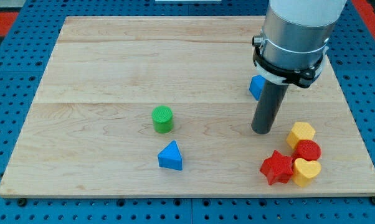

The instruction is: Move the green star diagonally to the blue cube

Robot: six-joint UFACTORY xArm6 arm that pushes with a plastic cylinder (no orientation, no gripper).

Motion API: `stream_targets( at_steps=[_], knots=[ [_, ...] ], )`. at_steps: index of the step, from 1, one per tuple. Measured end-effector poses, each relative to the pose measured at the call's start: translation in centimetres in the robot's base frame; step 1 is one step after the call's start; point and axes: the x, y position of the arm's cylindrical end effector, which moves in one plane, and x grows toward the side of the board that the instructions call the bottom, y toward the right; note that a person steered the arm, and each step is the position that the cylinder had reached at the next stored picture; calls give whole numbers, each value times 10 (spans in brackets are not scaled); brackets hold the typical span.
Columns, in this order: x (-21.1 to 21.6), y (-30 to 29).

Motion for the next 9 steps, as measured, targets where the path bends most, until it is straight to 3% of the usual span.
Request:
stream_targets(
  at_steps=[3, 5, 6, 7, 9],
  knots=[
    [0, -32],
    [-63, 43],
    [-57, 76],
    [-86, 111],
    [-123, 38]
  ],
)
